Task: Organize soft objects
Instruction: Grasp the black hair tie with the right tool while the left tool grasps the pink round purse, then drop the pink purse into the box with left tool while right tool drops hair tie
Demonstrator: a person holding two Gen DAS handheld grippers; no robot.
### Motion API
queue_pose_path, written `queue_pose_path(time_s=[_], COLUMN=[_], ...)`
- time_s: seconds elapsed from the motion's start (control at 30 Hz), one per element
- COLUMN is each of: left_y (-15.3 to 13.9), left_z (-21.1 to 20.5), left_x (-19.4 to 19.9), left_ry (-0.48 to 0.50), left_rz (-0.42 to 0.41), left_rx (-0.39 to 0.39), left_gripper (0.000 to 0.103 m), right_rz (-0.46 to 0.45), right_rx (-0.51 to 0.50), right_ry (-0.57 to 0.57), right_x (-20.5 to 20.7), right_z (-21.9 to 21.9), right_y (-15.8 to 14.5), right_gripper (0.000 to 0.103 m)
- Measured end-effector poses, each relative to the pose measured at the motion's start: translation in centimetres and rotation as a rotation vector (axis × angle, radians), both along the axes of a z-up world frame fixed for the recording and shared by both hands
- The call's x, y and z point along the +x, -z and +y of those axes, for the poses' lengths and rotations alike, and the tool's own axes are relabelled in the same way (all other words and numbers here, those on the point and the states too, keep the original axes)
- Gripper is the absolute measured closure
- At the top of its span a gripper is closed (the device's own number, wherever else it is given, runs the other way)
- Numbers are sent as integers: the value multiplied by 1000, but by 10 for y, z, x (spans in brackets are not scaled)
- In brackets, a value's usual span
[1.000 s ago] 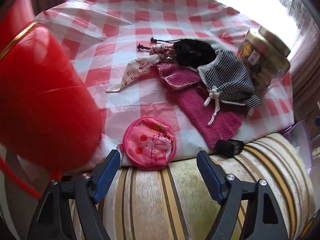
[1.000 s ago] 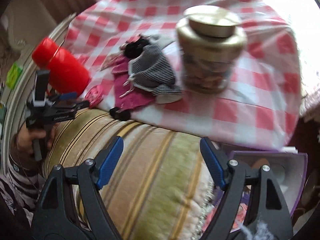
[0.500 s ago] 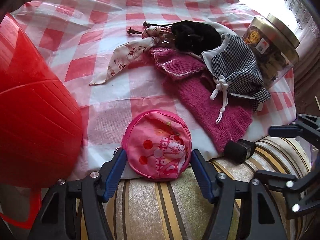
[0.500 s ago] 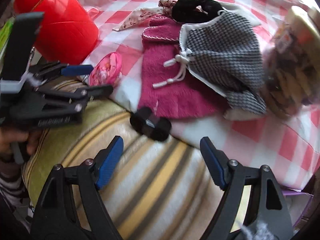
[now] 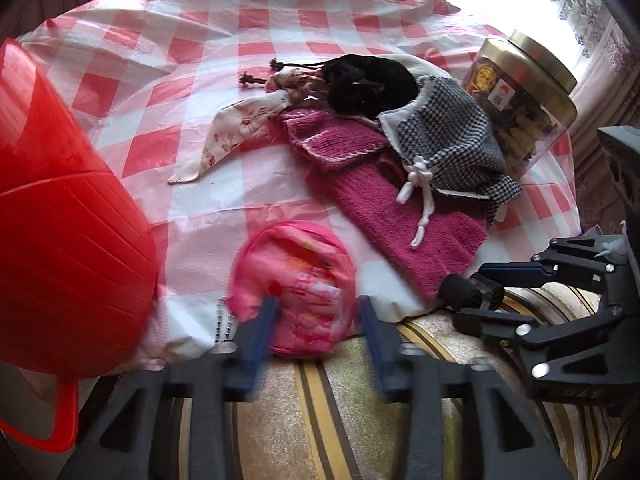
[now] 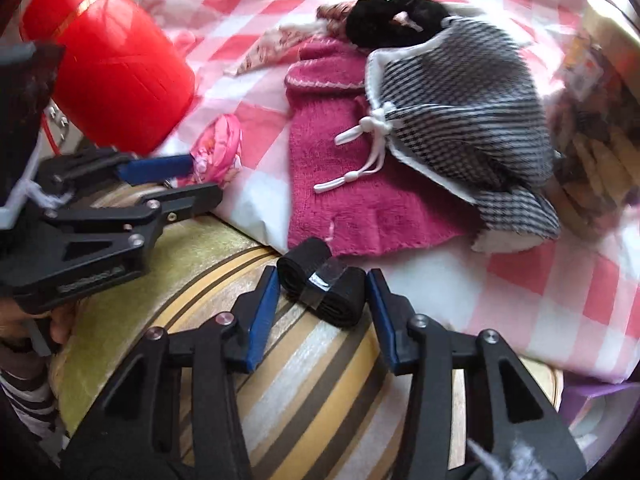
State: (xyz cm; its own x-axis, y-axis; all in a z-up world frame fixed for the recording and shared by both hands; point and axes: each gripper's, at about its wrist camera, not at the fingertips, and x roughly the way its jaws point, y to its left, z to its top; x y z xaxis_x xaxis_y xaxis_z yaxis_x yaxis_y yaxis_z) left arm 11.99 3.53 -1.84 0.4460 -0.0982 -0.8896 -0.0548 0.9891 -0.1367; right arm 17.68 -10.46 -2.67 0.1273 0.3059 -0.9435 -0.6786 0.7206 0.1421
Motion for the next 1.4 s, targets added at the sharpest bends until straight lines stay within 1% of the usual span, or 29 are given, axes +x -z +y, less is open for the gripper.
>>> queue_pose_path(time_s=[0.17,0.27,0.5,0.6,0.77,0.87,0.9,1.0,1.13,1.2,1.27,1.4], left_y=[-2,-8,-28,-34,-47,-61,-65,-79,-95,-99,-101,-93], left_z=[-11,-11,-23,-37,-68,-99,-111,-158,-229,-269,-303,-374], left_x=[2,1,-9,-7,-4,-1,0,7,14,17,17,17], left_ry=[25,31,53,79,133,194,221,323,479,565,638,790], left_rz=[5,-18,-87,-97,-124,-158,-169,-203,-245,-252,-252,-248], left_rx=[41,27,32,40,51,56,55,50,27,13,7,41], left_gripper=[74,78,84,85,89,92,92,93,93,93,93,93], right_rz=[4,6,-9,-31,-50,-55,-53,-49,-46,-46,-45,-56], right_rx=[95,157,272,284,291,282,275,251,216,206,209,205], right_ry=[83,153,302,366,488,568,608,702,849,907,939,980], right_x=[-5,-7,-12,-16,-27,-38,-44,-56,-75,-85,-91,-102], right_z=[-34,-68,-146,-185,-257,-299,-321,-364,-426,-452,-469,-492], right_y=[-21,-35,-69,-78,-82,-81,-78,-70,-59,-55,-51,-46], right_gripper=[54,54,54,54,54,54,54,54,54,54,54,54])
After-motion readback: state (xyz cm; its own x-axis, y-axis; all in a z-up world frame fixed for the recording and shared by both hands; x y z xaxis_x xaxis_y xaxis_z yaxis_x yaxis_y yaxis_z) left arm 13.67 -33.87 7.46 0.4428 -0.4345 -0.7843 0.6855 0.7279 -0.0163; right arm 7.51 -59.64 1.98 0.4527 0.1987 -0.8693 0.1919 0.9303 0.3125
